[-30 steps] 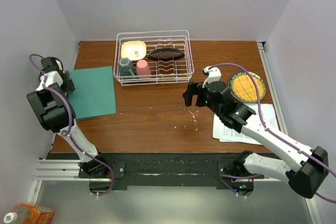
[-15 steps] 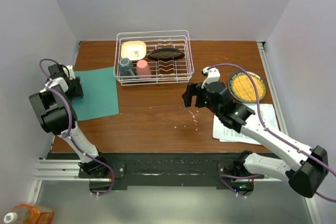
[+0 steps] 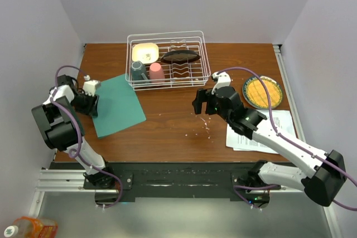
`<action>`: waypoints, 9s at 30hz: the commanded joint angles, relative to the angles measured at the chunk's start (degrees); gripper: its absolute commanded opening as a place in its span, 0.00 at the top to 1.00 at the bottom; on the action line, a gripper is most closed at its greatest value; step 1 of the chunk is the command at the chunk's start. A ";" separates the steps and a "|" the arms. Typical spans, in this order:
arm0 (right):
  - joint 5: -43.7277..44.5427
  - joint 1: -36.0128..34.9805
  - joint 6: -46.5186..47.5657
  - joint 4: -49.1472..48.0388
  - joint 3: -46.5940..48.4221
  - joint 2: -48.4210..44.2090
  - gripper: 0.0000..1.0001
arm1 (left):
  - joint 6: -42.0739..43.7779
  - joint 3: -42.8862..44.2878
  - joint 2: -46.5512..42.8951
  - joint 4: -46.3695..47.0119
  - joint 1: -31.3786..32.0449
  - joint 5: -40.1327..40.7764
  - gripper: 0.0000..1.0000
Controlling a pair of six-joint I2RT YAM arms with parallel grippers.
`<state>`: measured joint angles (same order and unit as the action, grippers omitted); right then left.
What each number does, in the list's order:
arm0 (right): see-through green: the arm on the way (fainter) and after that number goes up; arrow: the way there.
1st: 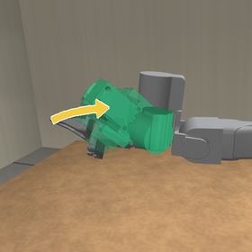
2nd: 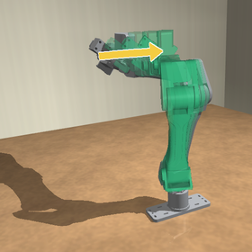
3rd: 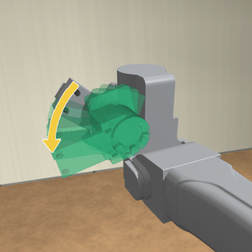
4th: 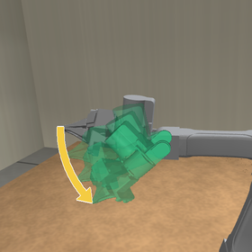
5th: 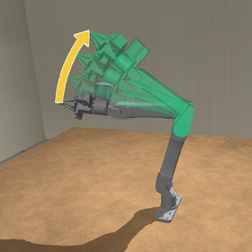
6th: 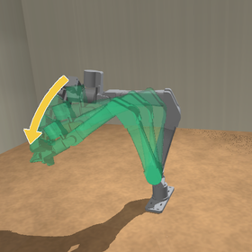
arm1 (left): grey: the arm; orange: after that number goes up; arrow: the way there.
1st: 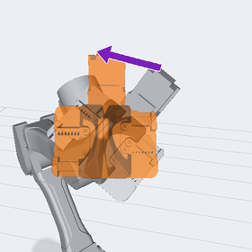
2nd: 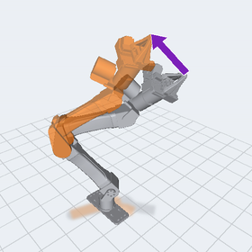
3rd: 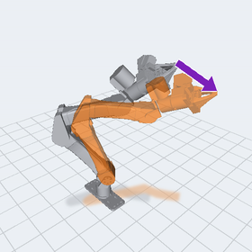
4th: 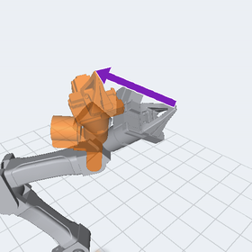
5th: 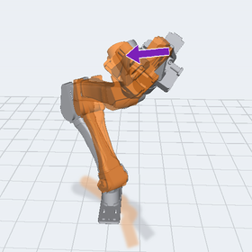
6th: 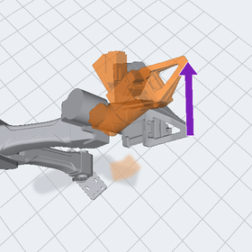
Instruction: Put the files into the folder
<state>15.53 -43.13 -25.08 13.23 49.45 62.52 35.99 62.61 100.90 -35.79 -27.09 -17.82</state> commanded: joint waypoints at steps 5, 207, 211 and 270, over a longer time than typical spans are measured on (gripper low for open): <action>0.55 -1.16 -2.42 -2.24 0.56 2.51 0.09 | 31.03 6.99 1.32 -37.82 1.87 -9.86 0.69; 29.47 -52.32 32.30 -0.58 16.65 43.56 0.95 | -6.98 24.23 -8.53 -23.80 10.04 -9.42 0.56; 27.46 -51.36 28.60 0.38 15.94 43.21 0.68 | -7.07 24.31 -8.09 -23.45 10.04 -9.33 0.56; 16.03 37.32 -42.00 36.78 0.21 -8.65 0.09 | -24.55 58.41 30.66 6.08 74.98 -16.82 0.49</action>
<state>35.97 -11.57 -70.54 53.32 50.13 55.31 16.03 116.03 129.32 -39.75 45.21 -36.95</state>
